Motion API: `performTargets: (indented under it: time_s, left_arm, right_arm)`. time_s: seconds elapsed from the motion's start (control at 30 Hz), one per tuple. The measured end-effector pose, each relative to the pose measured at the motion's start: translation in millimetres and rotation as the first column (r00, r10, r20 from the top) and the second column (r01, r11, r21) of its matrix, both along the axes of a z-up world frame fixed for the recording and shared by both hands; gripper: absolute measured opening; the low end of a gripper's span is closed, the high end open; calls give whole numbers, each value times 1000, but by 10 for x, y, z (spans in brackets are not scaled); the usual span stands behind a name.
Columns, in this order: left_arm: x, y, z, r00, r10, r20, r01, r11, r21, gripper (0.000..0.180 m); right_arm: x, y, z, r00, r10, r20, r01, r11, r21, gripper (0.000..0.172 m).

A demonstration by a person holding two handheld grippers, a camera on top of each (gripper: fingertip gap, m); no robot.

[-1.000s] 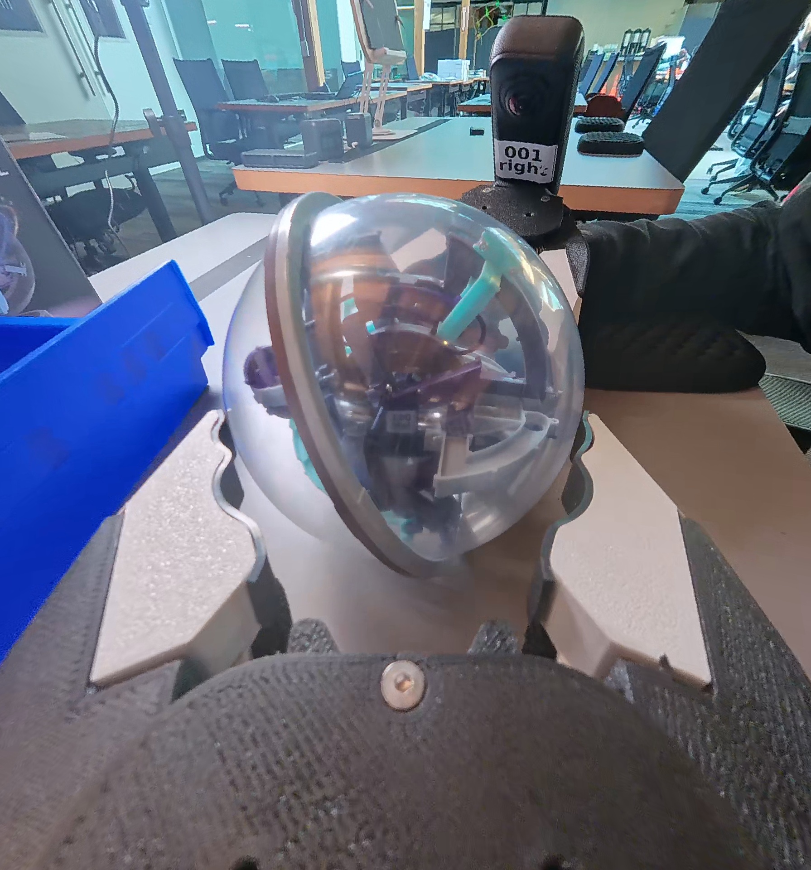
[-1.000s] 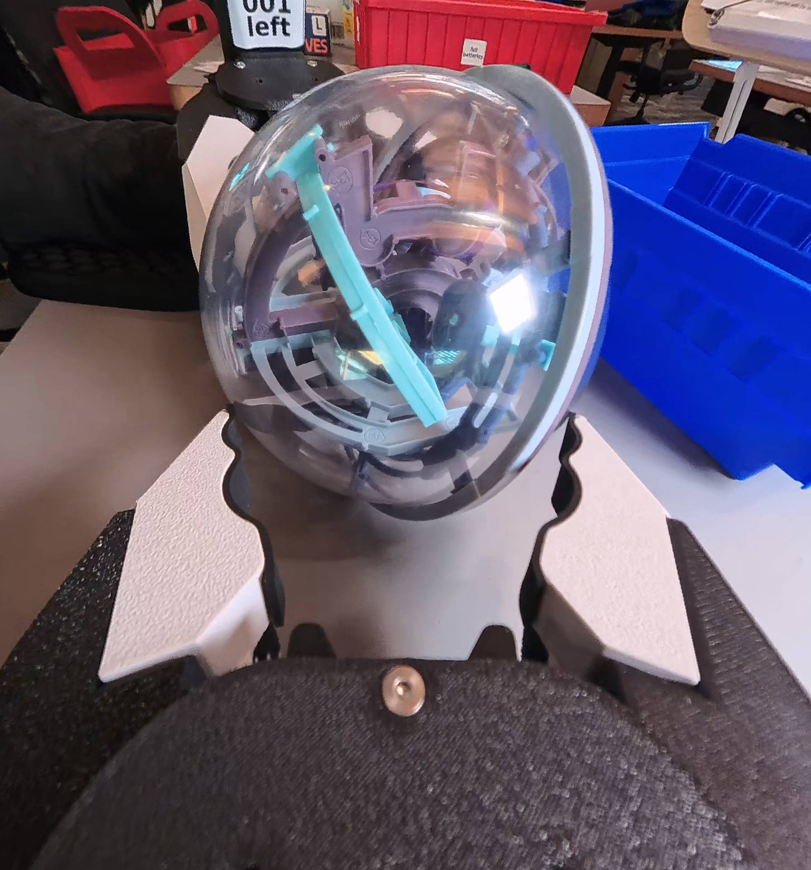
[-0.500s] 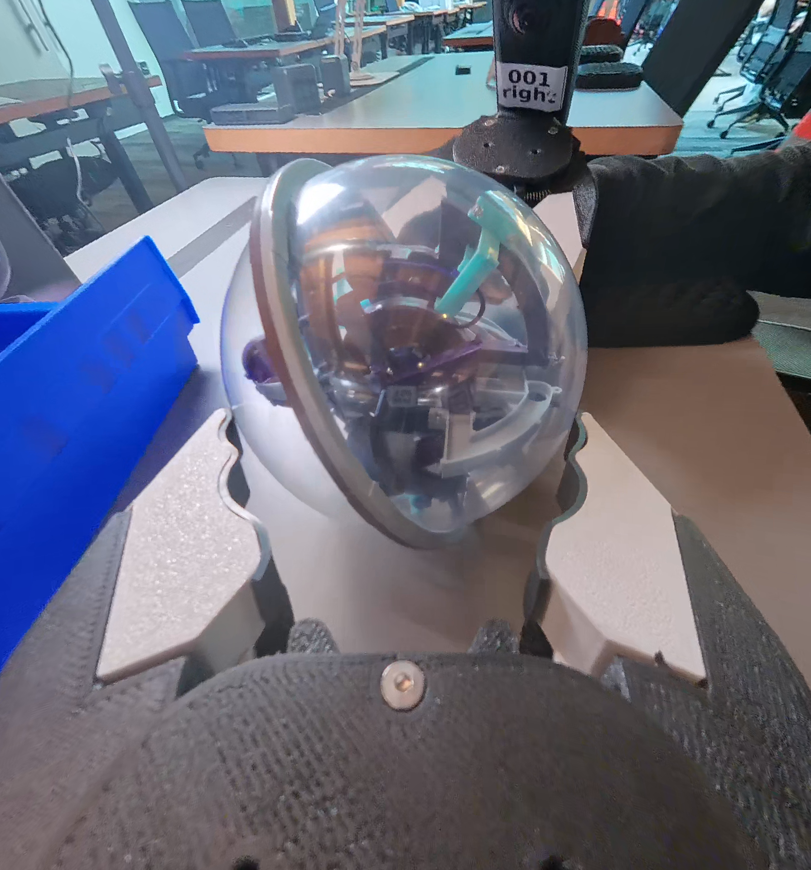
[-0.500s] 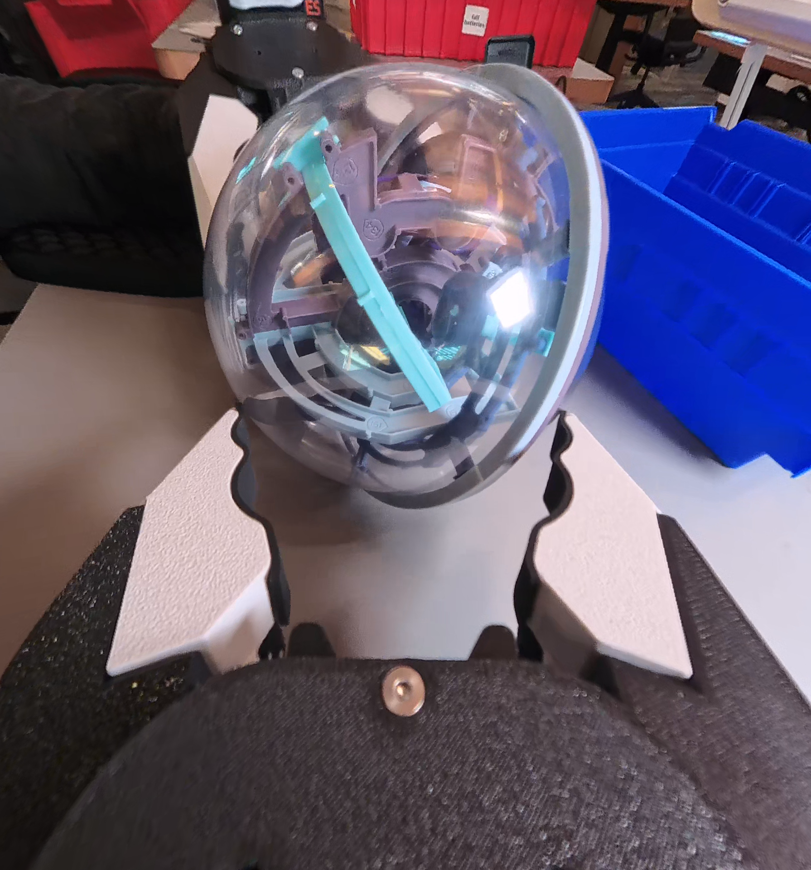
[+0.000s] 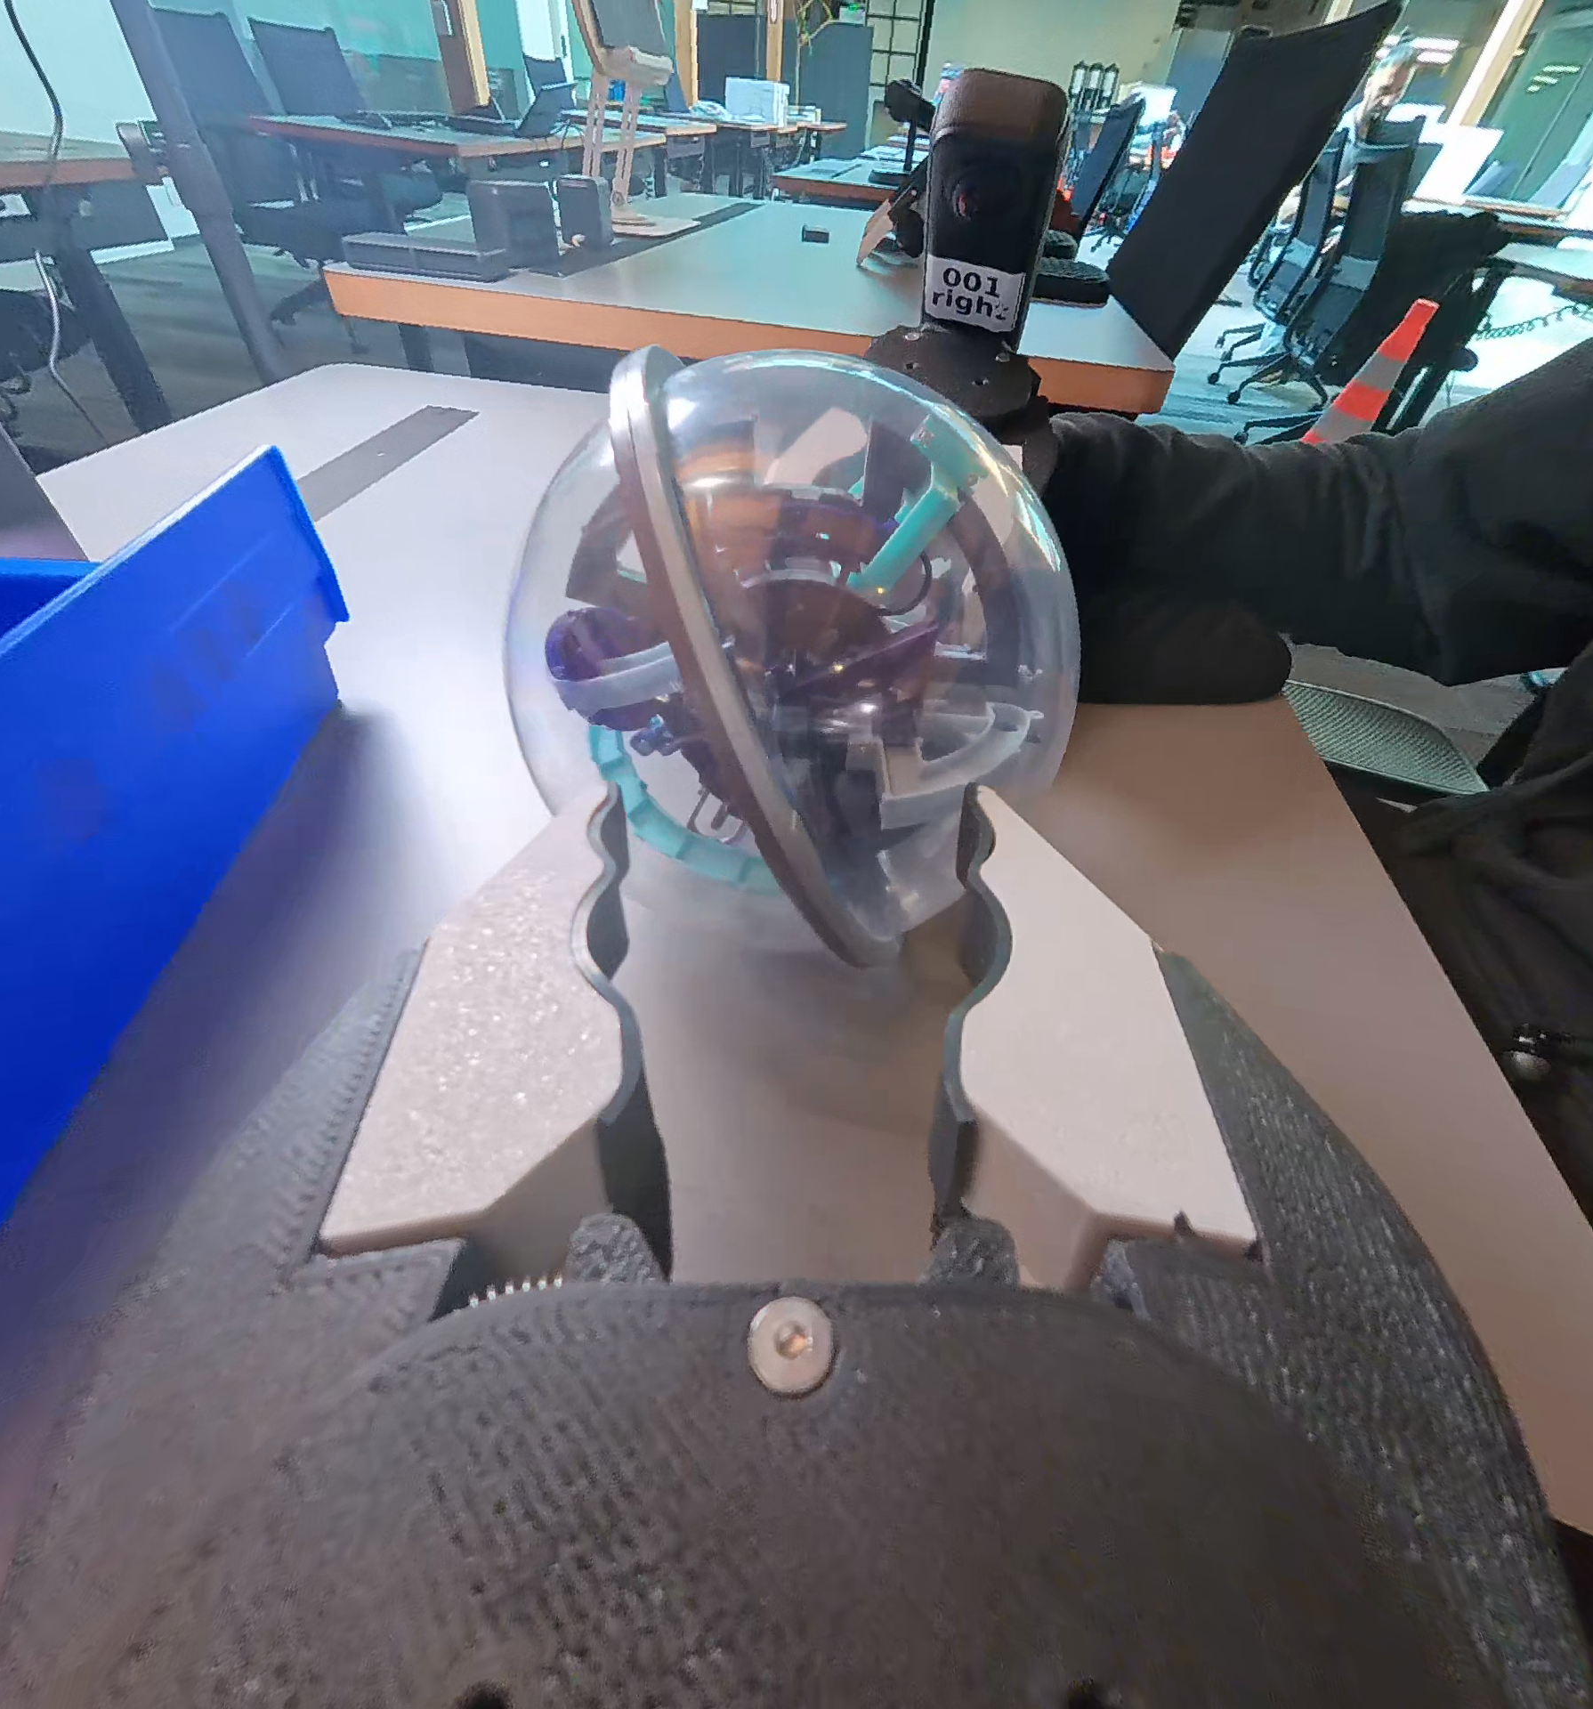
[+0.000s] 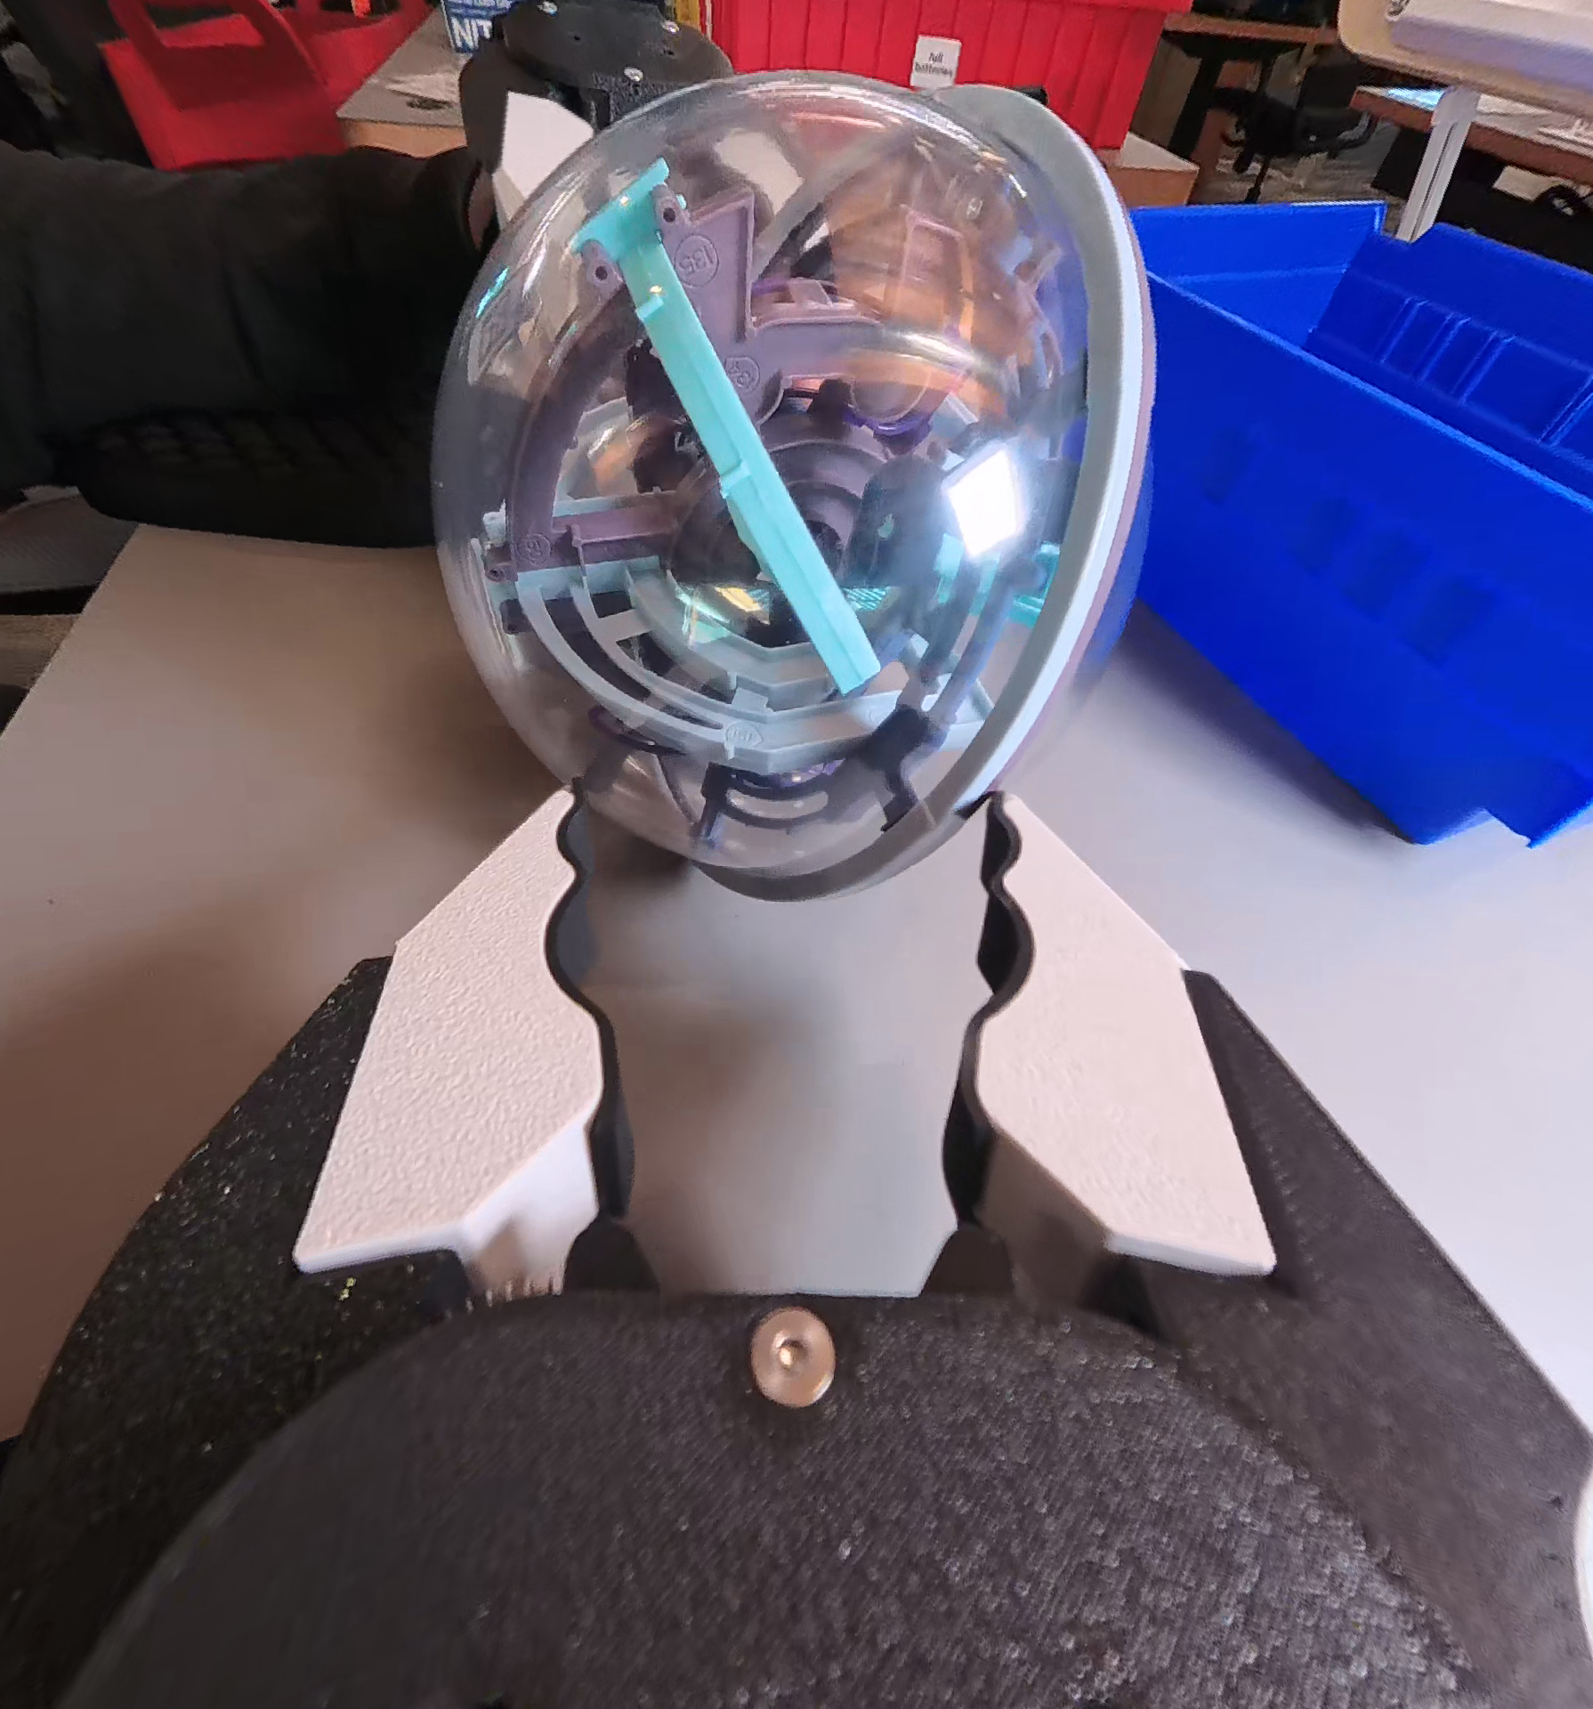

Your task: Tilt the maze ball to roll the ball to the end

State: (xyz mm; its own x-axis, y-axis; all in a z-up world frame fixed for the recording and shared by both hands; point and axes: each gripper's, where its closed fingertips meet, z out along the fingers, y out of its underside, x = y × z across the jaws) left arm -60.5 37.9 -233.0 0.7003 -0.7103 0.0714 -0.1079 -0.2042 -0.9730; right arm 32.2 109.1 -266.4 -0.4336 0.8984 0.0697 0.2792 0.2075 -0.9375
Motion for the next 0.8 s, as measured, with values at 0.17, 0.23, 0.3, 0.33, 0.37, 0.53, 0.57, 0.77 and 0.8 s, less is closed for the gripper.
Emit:
performTargets:
  time_s: [0.17, 0.23, 0.3, 0.33, 0.37, 0.53, 0.57, 0.77, 0.8]
  left_arm:
    - [-29, -10, 48, 1000, 2, 27, -2, 1000, 13, 56]
    - [-85, -3, 95, 999, 24, 36, -25, 999, 34, 33]
    - [-81, -18, 96, 998, 12, 54, -13, 1000, 25, 31]
    - [-79, -21, 102, 998, 10, 56, -12, 999, 32, 30]
    - [-76, -23, 109, 998, 9, 57, -11, 999, 37, 30]
    - [-64, -42, 125, 999, 3, 53, -5, 999, 51, 26]
    - [-63, -47, 131, 998, 0, 55, -3, 998, 55, 25]
    - [-125, -53, 168, 998, 8, 70, -13, 997, 75, 8]
    - [-127, -58, 176, 997, 4, 74, -10, 997, 77, 8]
  right_arm:
    - [14, 24, -40, 1000, -2, 10, 2, 1000, 10, 76]
    - [27, 61, -54, 1000, -12, 13, 12, 1000, 16, 64]
    - [30, 54, -61, 1000, -7, 13, 7, 1000, 13, 60]
    - [30, 51, -67, 1000, -7, 14, 7, 1000, 18, 59]
    - [32, 49, -73, 1000, -7, 16, 7, 1000, 24, 59]
    - [47, 38, -81, 1000, -1, 17, 0, 999, 36, 56]
    - [49, 36, -84, 1000, 2, 17, -3, 999, 36, 56]
    - [74, 20, -121, 999, 19, 31, -21, 999, 47, 32]
    - [77, 31, -136, 999, 16, 33, -18, 998, 56, 16]
